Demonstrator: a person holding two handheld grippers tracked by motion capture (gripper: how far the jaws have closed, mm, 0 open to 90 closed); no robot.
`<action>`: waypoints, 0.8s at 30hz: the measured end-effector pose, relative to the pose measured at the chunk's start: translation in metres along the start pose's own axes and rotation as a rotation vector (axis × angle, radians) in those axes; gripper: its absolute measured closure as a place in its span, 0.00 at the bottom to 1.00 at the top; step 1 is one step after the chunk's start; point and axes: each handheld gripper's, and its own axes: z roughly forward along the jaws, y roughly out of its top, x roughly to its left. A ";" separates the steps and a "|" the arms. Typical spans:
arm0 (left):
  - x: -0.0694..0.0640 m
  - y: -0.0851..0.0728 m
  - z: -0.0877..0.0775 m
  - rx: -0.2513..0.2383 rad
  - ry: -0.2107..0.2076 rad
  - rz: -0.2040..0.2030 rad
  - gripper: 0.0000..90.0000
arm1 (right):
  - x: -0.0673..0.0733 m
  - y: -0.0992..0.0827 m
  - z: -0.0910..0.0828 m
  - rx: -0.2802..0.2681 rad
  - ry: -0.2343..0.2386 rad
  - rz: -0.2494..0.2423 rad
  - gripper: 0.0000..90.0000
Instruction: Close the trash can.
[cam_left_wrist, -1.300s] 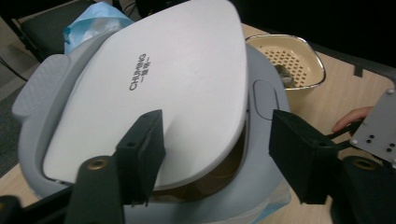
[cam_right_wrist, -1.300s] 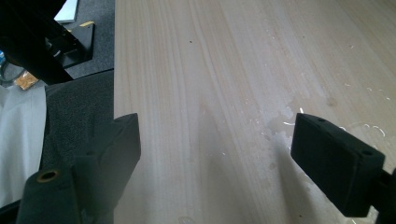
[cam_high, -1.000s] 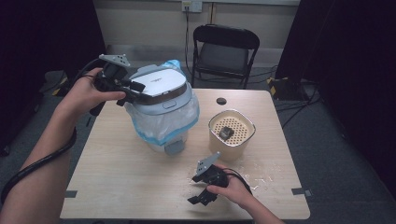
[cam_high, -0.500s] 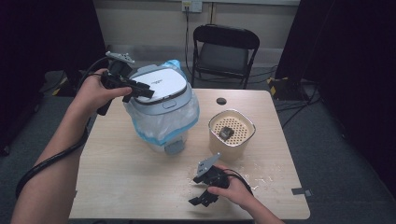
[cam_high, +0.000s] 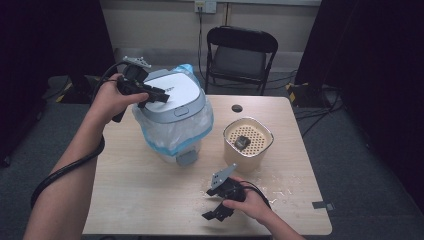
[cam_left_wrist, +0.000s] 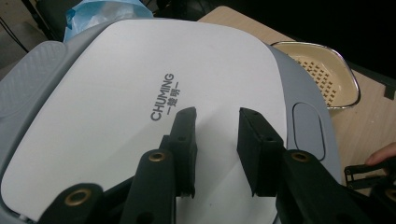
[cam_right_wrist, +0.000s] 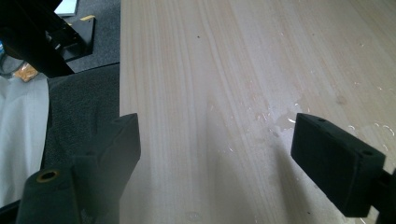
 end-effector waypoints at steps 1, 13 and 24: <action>-0.001 0.001 0.001 0.004 0.007 0.001 0.76 | 0.000 0.000 0.000 -0.002 0.000 -0.003 0.17; -0.001 0.006 0.009 -0.012 0.037 0.002 0.81 | 0.000 0.000 0.001 0.007 0.001 0.002 0.17; -0.001 0.004 0.010 -0.026 0.037 0.003 0.82 | 0.001 0.001 0.003 0.013 0.010 0.002 0.17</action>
